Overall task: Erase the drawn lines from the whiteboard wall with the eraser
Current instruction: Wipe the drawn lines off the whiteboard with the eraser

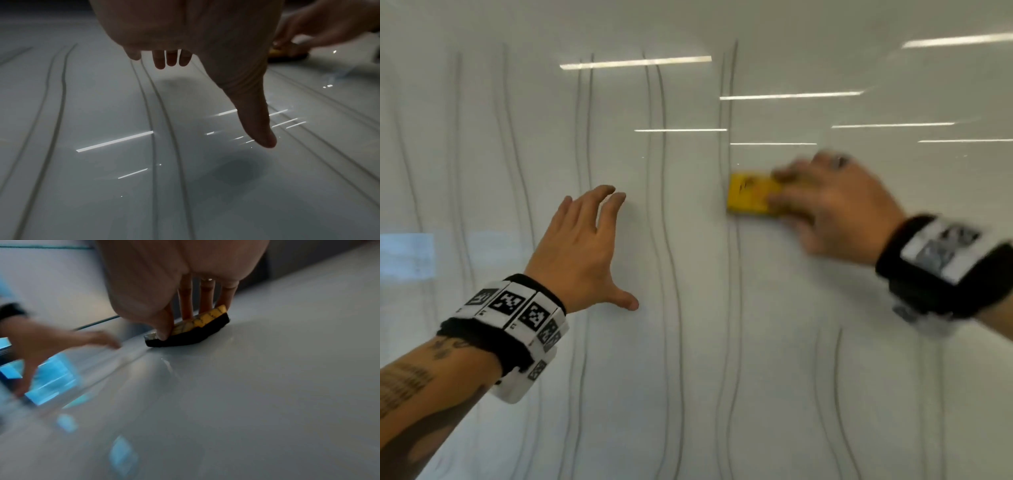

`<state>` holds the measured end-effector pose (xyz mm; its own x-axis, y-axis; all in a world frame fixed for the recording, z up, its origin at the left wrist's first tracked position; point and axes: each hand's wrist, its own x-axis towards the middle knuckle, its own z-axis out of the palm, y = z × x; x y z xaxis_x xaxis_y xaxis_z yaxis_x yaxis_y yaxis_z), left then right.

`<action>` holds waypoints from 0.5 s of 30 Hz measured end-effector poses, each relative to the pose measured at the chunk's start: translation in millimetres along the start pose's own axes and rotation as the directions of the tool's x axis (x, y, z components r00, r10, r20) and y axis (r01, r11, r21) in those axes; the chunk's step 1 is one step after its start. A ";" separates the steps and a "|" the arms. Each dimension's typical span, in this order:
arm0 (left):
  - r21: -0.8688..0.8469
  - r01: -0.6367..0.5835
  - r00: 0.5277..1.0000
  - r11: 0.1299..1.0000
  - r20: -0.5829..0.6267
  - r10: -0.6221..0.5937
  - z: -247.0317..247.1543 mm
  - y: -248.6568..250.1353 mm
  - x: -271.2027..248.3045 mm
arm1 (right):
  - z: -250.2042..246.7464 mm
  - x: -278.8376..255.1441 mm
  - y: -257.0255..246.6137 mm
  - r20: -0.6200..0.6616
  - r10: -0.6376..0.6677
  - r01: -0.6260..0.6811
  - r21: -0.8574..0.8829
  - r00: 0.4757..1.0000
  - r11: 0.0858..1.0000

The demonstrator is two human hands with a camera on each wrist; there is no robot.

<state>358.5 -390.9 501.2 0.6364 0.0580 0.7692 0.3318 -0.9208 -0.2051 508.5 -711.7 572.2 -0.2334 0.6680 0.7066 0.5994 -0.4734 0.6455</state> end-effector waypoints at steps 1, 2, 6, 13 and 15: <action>0.027 -0.014 1.000 1.000 0.025 0.013 4.4 -4.9 1.4 | -8.9 24.8 14.0 -0.052 0.120 -0.119 0.016 0.991 0.993; 0.053 -0.031 0.999 0.998 0.042 0.029 9.0 -8.7 2.3 | -15.1 45.7 25.2 -0.077 0.240 -0.238 0.028 0.968 0.971; 0.113 -0.074 0.997 0.991 0.042 0.070 21.9 -17.3 5.0 | -0.2 55.3 -1.5 -0.108 0.327 -0.325 0.041 0.939 0.945; 0.224 -0.117 0.992 0.967 0.078 0.102 20.1 -15.2 10.9 | 22.6 -38.4 -76.5 0.173 -0.156 0.160 -0.014 0.972 0.987; 0.244 -0.115 0.991 0.963 0.088 0.097 17.7 -14.1 11.4 | 13.2 1.0 -46.0 0.128 -0.152 0.162 -0.072 0.980 0.984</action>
<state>373.3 -370.5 502.2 0.7243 0.0025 0.6895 0.4161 -0.7990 -0.4342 490.8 -681.7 539.4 -0.2216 0.8005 0.5569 0.4966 -0.3989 0.7709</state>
